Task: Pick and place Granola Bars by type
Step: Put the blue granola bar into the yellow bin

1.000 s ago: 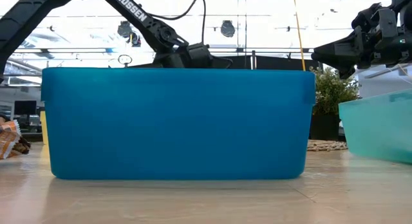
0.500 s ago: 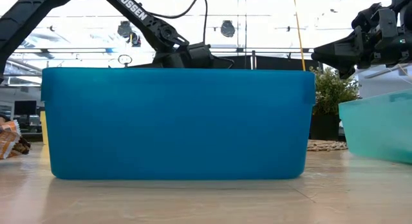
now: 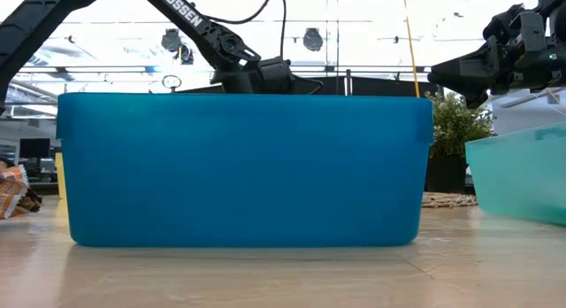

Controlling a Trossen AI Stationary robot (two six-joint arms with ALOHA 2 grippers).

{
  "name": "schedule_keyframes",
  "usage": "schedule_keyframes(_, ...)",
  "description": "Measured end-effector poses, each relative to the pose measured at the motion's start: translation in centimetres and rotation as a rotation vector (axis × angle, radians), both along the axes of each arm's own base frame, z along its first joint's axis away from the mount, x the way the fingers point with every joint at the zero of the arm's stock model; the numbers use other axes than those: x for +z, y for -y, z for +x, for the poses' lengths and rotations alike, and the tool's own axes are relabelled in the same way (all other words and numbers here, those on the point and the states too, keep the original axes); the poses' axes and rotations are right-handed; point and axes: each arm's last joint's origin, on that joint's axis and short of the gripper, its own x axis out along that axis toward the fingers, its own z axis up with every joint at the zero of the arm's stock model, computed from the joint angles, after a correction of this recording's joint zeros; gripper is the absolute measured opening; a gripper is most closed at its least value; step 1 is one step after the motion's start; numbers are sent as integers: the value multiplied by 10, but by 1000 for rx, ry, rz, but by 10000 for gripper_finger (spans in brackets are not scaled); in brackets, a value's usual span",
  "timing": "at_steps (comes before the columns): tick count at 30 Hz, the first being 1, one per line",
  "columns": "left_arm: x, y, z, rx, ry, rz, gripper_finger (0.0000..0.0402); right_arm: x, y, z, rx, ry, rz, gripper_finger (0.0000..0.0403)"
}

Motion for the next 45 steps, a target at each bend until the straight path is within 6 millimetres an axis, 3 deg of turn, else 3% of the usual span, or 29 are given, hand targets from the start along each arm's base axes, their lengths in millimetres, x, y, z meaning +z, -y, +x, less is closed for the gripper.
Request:
schedule_keyframes(6, 0, 4, 2, 4, -18, 42, 132, 0, 0, 0, 0, 0, 0, 100)
schedule_keyframes(12, 0, 17, 7, -150, -56, 89, 132, 0, 0, 0, 0, 0, 0, 100)
schedule_keyframes(18, 1, 29, 12, -339, -172, 261, 132, 0, 0, 0, 0, 0, 0, 100)
schedule_keyframes(25, 5, 35, 18, -388, -227, 423, 131, 0, 0, 0, 0, 0, 0, 100)
schedule_keyframes(35, 9, 15, 19, -375, -154, 456, 131, 0, 0, 0, 0, 0, 0, 100)
schedule_keyframes(45, 6, -10, 8, -355, -31, 248, 131, 0, 0, 0, 0, 1, 0, 100)
